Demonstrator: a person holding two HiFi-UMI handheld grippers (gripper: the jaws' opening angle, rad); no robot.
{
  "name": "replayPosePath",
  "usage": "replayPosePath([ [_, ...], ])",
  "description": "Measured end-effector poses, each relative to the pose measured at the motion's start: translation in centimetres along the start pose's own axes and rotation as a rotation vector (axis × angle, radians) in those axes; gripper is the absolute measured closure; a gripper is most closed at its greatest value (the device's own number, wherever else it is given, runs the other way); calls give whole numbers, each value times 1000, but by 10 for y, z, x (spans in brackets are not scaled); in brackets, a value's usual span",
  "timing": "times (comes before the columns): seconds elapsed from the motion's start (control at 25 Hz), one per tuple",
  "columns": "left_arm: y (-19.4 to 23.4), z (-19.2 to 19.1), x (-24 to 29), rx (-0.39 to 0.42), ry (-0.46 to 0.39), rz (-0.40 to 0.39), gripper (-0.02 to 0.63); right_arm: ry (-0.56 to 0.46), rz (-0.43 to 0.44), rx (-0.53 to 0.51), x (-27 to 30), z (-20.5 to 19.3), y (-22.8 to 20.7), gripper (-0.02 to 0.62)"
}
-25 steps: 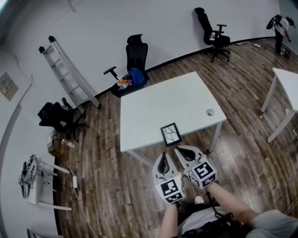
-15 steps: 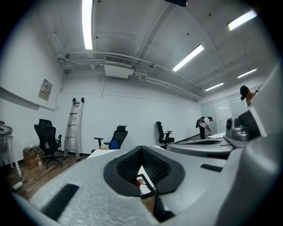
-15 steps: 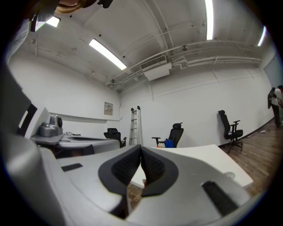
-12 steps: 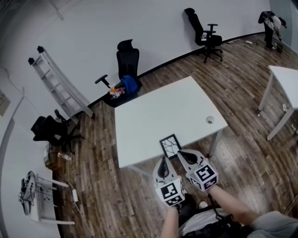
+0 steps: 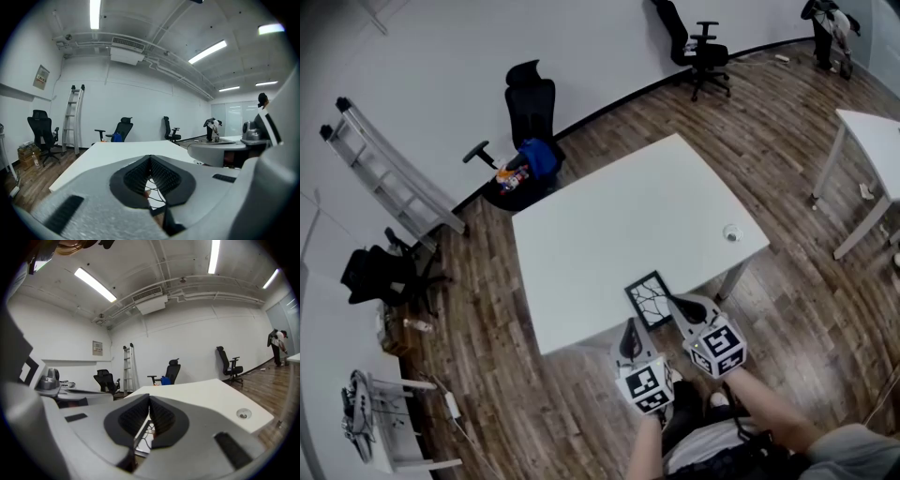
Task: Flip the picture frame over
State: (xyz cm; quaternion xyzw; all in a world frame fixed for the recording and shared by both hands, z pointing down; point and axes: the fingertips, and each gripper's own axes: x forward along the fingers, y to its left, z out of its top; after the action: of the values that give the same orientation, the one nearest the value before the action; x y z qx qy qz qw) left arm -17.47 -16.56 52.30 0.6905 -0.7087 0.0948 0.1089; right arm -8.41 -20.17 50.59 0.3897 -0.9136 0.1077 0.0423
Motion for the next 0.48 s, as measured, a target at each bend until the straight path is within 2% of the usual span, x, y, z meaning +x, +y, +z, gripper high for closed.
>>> replayPosePath([
  [0.32, 17, -51, 34, 18, 131, -48, 604, 121, -90, 44, 26, -55, -18, 589],
  [0.48, 15, -72, 47, 19, 192, -117, 603, 163, -145, 61, 31, -74, -30, 580],
])
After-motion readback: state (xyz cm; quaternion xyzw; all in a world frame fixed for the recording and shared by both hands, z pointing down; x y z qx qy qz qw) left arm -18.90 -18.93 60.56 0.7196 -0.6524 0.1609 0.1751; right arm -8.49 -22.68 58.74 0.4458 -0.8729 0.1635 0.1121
